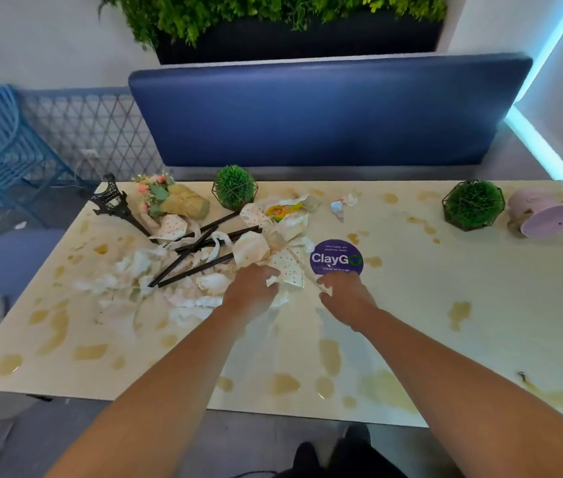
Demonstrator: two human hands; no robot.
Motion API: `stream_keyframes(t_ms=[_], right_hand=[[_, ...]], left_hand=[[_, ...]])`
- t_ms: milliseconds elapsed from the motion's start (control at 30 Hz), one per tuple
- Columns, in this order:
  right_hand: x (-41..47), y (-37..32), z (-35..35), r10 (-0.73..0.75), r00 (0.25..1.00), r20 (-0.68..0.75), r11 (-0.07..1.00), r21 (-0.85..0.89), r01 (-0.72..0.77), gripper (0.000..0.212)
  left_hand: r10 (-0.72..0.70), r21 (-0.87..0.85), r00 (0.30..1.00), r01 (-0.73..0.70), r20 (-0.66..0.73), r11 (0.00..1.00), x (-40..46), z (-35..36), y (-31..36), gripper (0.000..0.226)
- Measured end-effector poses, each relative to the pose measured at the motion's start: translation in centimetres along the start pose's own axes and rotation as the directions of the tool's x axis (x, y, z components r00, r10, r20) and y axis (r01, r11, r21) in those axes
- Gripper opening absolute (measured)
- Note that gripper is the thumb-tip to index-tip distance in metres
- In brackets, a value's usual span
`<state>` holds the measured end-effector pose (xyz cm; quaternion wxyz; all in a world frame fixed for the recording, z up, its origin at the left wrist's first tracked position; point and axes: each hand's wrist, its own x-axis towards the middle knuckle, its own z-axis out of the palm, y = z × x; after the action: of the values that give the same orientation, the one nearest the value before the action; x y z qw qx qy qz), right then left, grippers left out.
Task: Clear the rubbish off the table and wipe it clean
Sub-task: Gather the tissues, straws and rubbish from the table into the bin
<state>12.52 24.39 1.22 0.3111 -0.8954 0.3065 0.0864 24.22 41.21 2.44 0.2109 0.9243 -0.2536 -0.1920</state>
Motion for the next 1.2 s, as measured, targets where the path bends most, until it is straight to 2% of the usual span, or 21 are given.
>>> stream_keyframes(t_ms=[200, 300, 533, 667, 800, 867, 933, 1000, 1067, 1133, 1167, 1200], right_hand=[[3.3, -1.0, 0.7, 0.043, 0.999, -0.012, 0.998, -0.045, -0.044, 0.027], [4.8, -1.3, 0.8, -0.016, 0.999, 0.027, 0.996, -0.089, 0.019, 0.026], [7.6, -0.8, 1.8, -0.031, 0.994, 0.104, 0.990, -0.135, 0.045, 0.030], [8.8, -1.1, 2.3, -0.062, 0.991, 0.115, 0.993, -0.088, 0.073, 0.026], [9.4, -1.3, 2.0, -0.127, 0.979, 0.161, 0.989, -0.050, 0.137, 0.028], [9.3, -1.2, 1.8, -0.114, 0.974, 0.197, 0.993, 0.003, 0.116, 0.027], [9.8, -0.9, 1.8, -0.088, 0.989, 0.117, 0.991, 0.116, 0.074, 0.024], [10.5, -0.8, 1.5, -0.116, 0.992, 0.045, 0.983, 0.145, 0.109, 0.023], [11.4, -1.1, 0.4, -0.130, 0.991, 0.038, 0.991, 0.044, 0.128, 0.033], [11.7, -1.4, -0.7, -0.191, 0.980, 0.053, 0.959, -0.201, 0.198, 0.045], [12.6, -1.2, -1.0, -0.214, 0.975, 0.064, 0.914, -0.339, 0.223, 0.045], [13.2, -1.3, -1.1, -0.216, 0.974, 0.065, 0.904, -0.365, 0.224, 0.041]], left_hand=[[-0.054, -0.026, 0.998, 0.053, -0.043, 0.998, 1.5, 0.2, -0.7, 0.026], [-0.080, -0.033, 0.996, 0.079, -0.046, 0.996, 2.4, 0.4, -0.5, 0.030], [-0.129, -0.065, 0.990, 0.125, -0.063, 0.990, 5.1, 0.5, -0.2, 0.032], [-0.169, -0.069, 0.983, 0.164, -0.076, 0.984, 6.0, 1.1, -0.5, 0.036], [-0.203, 0.057, 0.977, 0.207, -0.073, 0.977, 7.0, 1.8, -0.3, 0.057], [-0.210, 0.153, 0.976, 0.218, -0.063, 0.964, 7.3, 2.2, 0.0, 0.064], [-0.205, 0.244, 0.976, 0.217, -0.072, 0.945, 7.7, 2.5, 0.3, 0.067], [-0.198, 0.304, 0.977, 0.211, -0.074, 0.929, 8.0, 2.7, 0.4, 0.068], [-0.201, 0.335, 0.977, 0.212, -0.068, 0.918, 8.3, 2.7, 0.6, 0.070], [-0.212, 0.347, 0.976, 0.218, -0.056, 0.912, 8.7, 2.6, 0.6, 0.070], [-0.218, 0.349, 0.975, 0.221, -0.047, 0.911, 8.8, 2.5, 0.7, 0.068], [-0.227, 0.348, 0.973, 0.225, -0.035, 0.910, 8.9, 2.5, 0.8, 0.067]])
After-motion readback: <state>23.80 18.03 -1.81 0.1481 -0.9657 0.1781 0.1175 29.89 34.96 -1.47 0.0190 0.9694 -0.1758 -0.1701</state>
